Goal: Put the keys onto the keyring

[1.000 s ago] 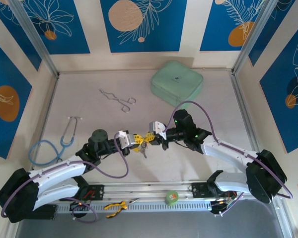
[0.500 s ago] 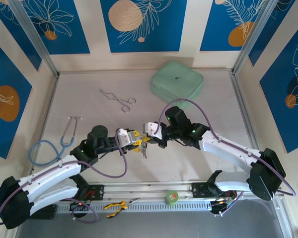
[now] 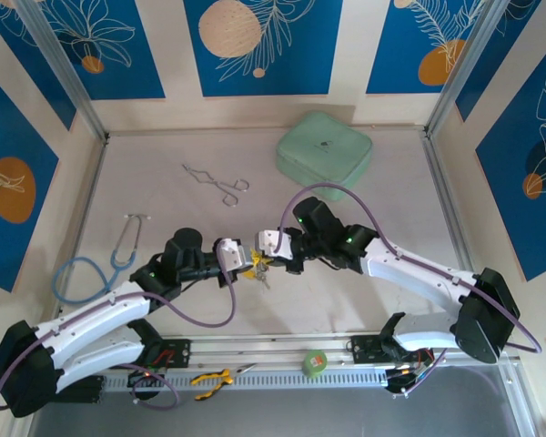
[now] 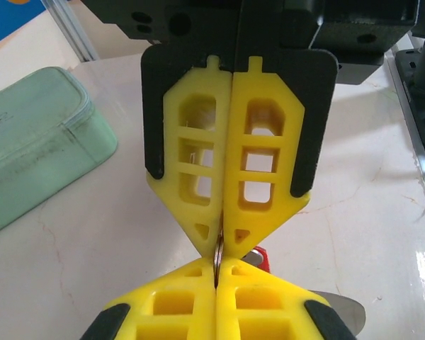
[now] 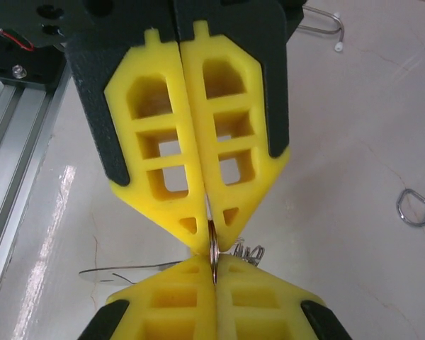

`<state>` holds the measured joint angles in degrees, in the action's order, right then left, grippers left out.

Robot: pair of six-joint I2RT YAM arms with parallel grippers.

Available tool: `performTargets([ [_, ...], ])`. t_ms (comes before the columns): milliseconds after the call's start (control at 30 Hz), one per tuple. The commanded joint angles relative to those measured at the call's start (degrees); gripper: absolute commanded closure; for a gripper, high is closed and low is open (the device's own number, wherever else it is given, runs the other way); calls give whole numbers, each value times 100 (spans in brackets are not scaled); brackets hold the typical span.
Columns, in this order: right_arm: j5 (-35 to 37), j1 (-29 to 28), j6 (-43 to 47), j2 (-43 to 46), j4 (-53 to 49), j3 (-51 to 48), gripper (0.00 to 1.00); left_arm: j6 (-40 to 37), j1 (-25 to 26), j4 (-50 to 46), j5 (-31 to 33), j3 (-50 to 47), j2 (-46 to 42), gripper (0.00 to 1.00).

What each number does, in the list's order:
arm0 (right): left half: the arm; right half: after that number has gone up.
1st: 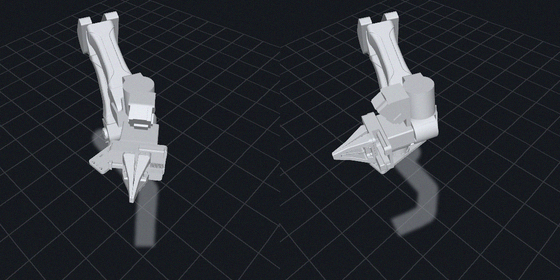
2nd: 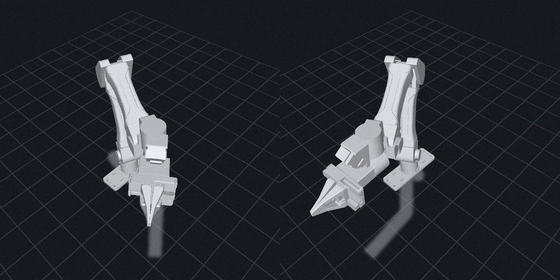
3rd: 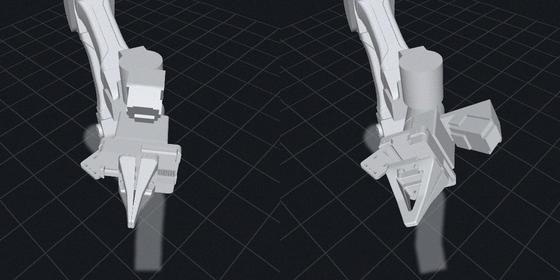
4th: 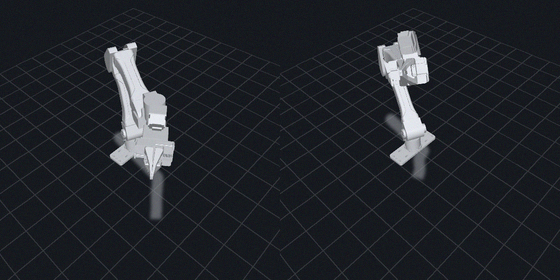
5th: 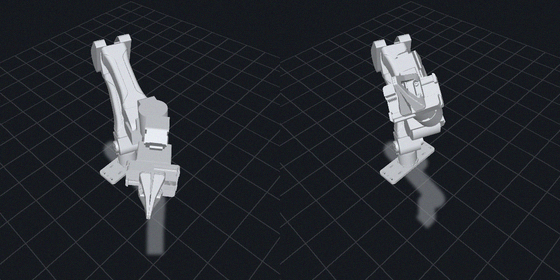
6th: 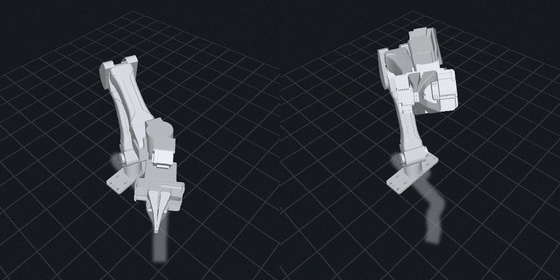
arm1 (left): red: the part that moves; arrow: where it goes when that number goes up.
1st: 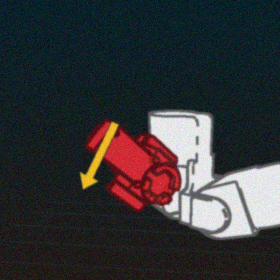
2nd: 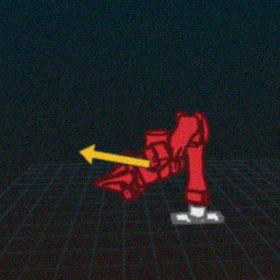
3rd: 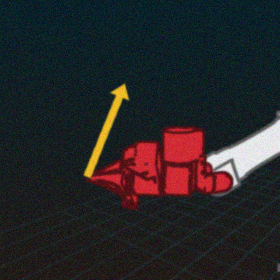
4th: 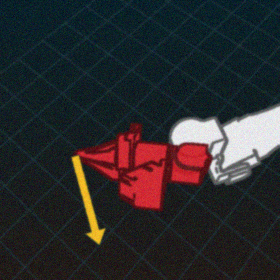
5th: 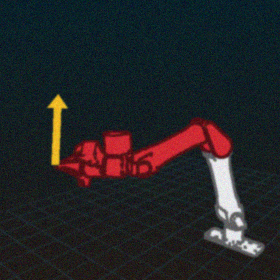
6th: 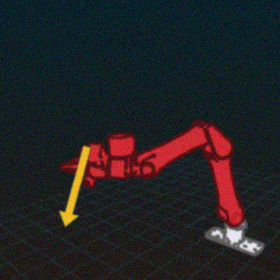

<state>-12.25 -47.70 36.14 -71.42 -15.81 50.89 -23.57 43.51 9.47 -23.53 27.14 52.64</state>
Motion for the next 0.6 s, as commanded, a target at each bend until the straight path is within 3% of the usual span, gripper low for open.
performTargets([
  [0,-837,336,-508,434,913,-452,81,203,9,574,-70,-162,-189,100],
  [233,-1684,780,-1053,307,1539,-967,74,936,13,2372,-143,-838,-162,100],
  [567,-2051,771,-1232,77,1851,-1015,73,1101,13,2782,-183,-1008,-36,100],
])
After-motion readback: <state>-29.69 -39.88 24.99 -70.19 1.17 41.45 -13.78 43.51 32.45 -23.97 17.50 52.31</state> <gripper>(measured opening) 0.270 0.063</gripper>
